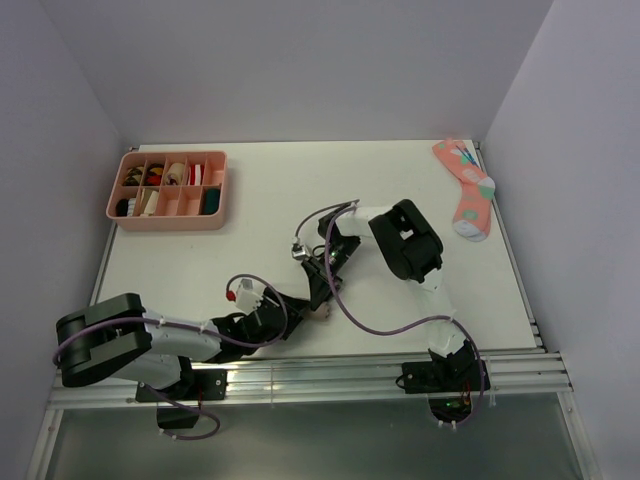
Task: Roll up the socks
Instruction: Pick up the sock at the center of the board.
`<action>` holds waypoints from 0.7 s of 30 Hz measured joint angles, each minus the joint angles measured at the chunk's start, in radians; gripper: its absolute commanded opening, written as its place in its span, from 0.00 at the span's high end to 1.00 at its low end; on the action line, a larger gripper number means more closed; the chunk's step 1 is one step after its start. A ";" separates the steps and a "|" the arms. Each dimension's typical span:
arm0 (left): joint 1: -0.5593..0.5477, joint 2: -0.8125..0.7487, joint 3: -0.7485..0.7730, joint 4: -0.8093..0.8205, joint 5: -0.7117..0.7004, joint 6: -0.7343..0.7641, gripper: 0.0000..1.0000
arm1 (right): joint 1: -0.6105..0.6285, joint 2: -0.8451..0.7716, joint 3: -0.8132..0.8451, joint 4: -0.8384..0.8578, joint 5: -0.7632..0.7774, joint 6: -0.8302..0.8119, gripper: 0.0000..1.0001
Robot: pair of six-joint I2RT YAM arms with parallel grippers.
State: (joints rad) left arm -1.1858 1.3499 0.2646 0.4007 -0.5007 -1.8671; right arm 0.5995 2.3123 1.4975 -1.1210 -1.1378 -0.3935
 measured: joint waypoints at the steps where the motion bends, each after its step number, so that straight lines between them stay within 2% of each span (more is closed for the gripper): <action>1: -0.001 -0.004 -0.006 0.003 0.006 -0.010 0.41 | 0.000 0.002 0.003 -0.002 -0.003 -0.008 0.82; 15: -0.007 -0.098 -0.017 -0.081 -0.035 -0.034 0.40 | 0.005 0.051 0.122 -0.121 -0.079 -0.209 0.81; 21: -0.010 -0.132 -0.031 -0.087 -0.049 -0.038 0.40 | 0.005 0.058 0.126 -0.145 -0.121 -0.278 0.81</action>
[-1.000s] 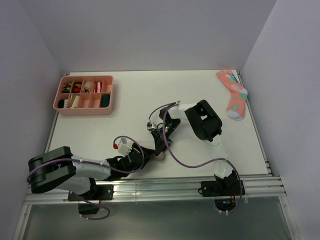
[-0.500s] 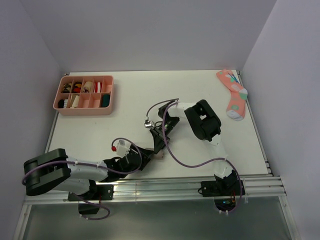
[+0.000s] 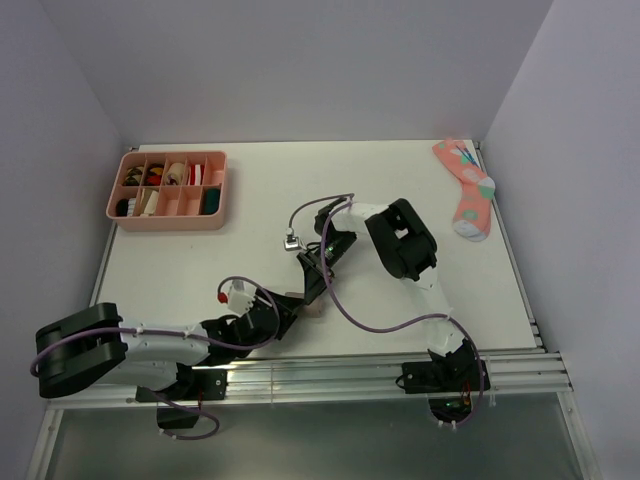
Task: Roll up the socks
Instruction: Pick up the sock at the center of the board.
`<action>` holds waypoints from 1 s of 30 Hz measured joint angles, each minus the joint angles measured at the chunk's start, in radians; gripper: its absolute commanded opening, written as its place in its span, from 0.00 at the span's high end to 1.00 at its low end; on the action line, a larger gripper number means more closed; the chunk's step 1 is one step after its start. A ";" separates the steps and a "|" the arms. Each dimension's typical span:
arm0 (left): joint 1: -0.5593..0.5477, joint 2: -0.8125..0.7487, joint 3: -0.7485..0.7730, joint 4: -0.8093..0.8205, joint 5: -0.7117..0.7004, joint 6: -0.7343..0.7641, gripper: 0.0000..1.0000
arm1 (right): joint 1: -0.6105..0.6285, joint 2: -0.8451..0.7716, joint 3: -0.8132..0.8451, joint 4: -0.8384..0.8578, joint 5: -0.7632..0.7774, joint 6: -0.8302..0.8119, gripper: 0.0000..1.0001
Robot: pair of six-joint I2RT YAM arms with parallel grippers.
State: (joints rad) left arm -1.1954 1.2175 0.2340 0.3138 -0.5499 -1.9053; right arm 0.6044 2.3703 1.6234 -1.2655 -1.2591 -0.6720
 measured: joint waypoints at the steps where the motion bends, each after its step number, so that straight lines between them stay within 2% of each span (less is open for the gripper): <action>1: 0.000 -0.007 -0.005 0.001 -0.003 0.000 0.40 | 0.000 0.000 0.000 -0.002 -0.006 -0.005 0.81; 23: 0.019 0.005 -0.066 0.100 -0.023 -0.017 0.39 | 0.066 -0.033 -0.022 0.005 -0.006 -0.018 0.81; 30: 0.031 0.041 -0.068 0.114 -0.023 -0.009 0.44 | 0.111 -0.034 -0.026 -0.028 -0.009 0.010 0.82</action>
State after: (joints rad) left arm -1.1641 1.2583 0.1665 0.4278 -0.5728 -1.9144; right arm 0.7151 2.3360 1.5978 -1.2934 -1.2678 -0.6624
